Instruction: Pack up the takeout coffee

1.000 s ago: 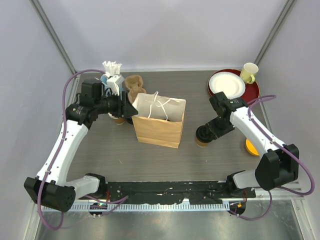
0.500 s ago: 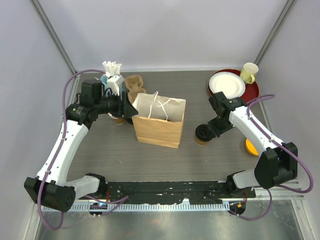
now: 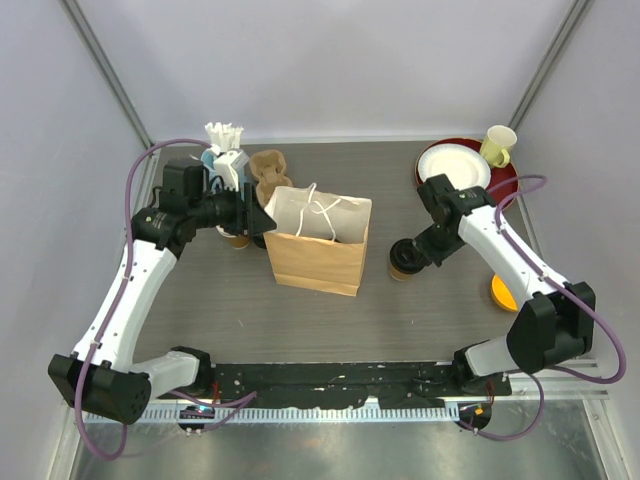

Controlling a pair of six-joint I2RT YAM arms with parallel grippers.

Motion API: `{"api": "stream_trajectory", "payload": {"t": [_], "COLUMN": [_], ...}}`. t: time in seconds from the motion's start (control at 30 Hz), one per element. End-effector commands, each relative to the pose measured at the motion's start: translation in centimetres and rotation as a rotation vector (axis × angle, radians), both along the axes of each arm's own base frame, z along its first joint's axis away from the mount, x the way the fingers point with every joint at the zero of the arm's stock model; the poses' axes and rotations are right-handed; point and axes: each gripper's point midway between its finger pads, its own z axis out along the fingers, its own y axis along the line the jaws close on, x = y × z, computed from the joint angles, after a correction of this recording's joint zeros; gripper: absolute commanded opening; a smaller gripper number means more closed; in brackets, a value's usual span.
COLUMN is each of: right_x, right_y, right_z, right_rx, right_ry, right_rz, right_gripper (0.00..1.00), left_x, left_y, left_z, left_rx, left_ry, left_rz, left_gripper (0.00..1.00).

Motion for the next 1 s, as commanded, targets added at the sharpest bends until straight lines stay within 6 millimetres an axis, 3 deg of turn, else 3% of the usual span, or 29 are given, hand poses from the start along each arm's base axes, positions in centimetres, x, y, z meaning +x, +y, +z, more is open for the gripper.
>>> {"api": "stream_trajectory", "payload": {"t": [0.0,0.07,0.1,0.17,0.2,0.27,0.3,0.37,0.4,0.57,0.7,0.73,0.8,0.83,0.9,0.97], "right_x": [2.0,3.5,4.7,5.7,6.8,7.9,8.8,10.0,10.7,12.8,12.5,11.4,10.6,9.4,7.9,6.1], "right_y": [-0.3,-0.2,0.0,0.0,0.2,0.3,0.5,1.0,1.6,4.7,10.1,12.9,15.9,18.6,20.7,23.0], "right_z": [3.3,5.7,7.8,9.5,12.1,13.7,16.2,17.5,20.1,26.0,29.7,29.8,30.5,30.0,30.6,30.0], "right_rx": [-0.037,-0.048,-0.052,-0.071,-0.074,-0.089,-0.094,-0.096,-0.072,0.0,0.133,0.184,0.243,0.278,0.312,0.336], "right_ry": [-0.092,-0.15,-0.208,-0.244,-0.315,-0.344,-0.411,-0.438,-0.512,-0.699,-0.836,-0.843,-0.874,-0.863,-0.879,-0.852], "right_rz": [0.099,0.144,0.19,0.232,0.268,0.301,0.335,0.37,0.386,0.497,0.619,0.686,0.754,0.82,0.894,0.971], "right_gripper": [0.01,0.01,0.01,0.01,0.01,0.01,0.01,0.01,0.01,0.01,0.01,0.01,0.01,0.01,0.01,0.01], "left_x": [0.1,0.3,0.3,0.5,0.4,0.5,0.5,0.4,0.6,1.8,2.5,2.4,2.1,2.0,1.8,1.8], "left_y": [-0.1,0.0,0.0,0.1,0.0,-0.1,-0.1,-0.1,0.0,1.8,2.9,2.8,2.5,2.4,2.4,2.4], "left_z": [1.8,2.3,2.5,3.0,3.1,3.4,3.5,3.7,3.5,1.9,0.7,0.7,0.8,0.6,0.6,0.6], "left_rx": [-0.02,-0.019,-0.022,-0.027,-0.039,-0.055,-0.064,-0.084,-0.08,0.001,0.054,0.047,0.036,0.034,0.032,0.032], "left_ry": [-0.055,-0.062,-0.063,-0.064,-0.051,-0.038,-0.027,0.005,0.015,0.057,0.079,0.083,0.088,0.096,0.101,0.095], "left_rz": [-0.004,0.003,0.008,0.022,0.031,0.043,0.054,0.082,0.1,0.226,0.29,0.281,0.265,0.259,0.254,0.252], "left_gripper": [0.46,0.46,0.46,0.47,0.47,0.47,0.48,0.48,0.48,0.49,0.49,0.49,0.49,0.49,0.48,0.48]}}
